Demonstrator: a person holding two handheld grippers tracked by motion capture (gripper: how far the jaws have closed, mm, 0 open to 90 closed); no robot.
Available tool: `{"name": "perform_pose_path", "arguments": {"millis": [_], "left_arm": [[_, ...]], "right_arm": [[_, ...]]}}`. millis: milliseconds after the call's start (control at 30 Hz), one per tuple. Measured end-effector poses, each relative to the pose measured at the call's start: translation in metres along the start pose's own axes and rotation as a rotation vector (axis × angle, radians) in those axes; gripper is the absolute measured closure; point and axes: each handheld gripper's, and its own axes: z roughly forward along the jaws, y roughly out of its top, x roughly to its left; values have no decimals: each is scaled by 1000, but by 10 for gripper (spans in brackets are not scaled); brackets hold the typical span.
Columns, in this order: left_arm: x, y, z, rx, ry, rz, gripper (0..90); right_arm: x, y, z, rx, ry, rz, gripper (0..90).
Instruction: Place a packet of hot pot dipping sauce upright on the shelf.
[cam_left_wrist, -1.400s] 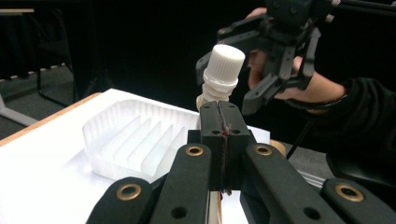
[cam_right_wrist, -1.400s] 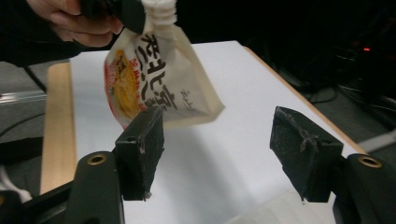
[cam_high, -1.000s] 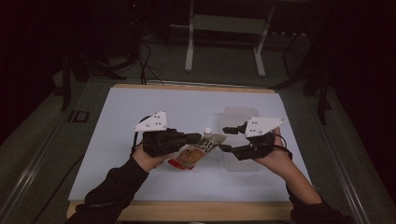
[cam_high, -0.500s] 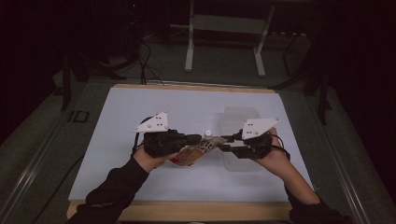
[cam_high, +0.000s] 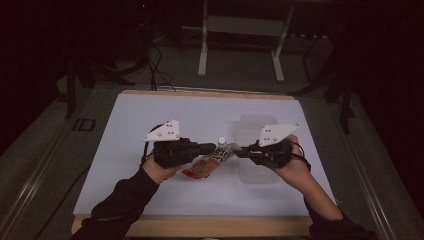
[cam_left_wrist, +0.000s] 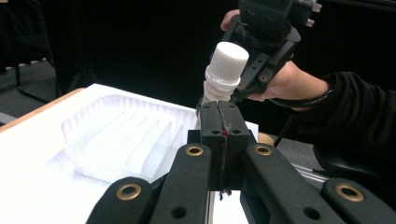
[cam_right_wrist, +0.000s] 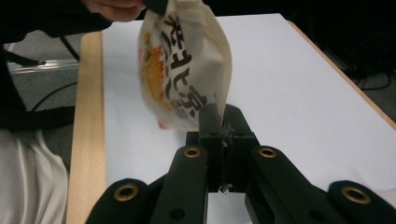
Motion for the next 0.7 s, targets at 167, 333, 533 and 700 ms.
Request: {"name": "perform_pose_path", "arguments": {"millis": [167, 333, 533, 700], "left_arm": [[2, -1, -1, -12, 0, -6, 900], [4, -1, -4, -31, 3, -12, 900], [8, -5, -6, -68, 13, -15, 900], [9, -4, -5, -70, 24, -21, 900]], "right_arm": [[2, 6, -3, 10, -37, -20, 893], [0, 12, -6, 11, -24, 3, 896], [4, 25, -11, 38, -61, 19, 899], [5, 34, -13, 74, -84, 33, 900]]}}
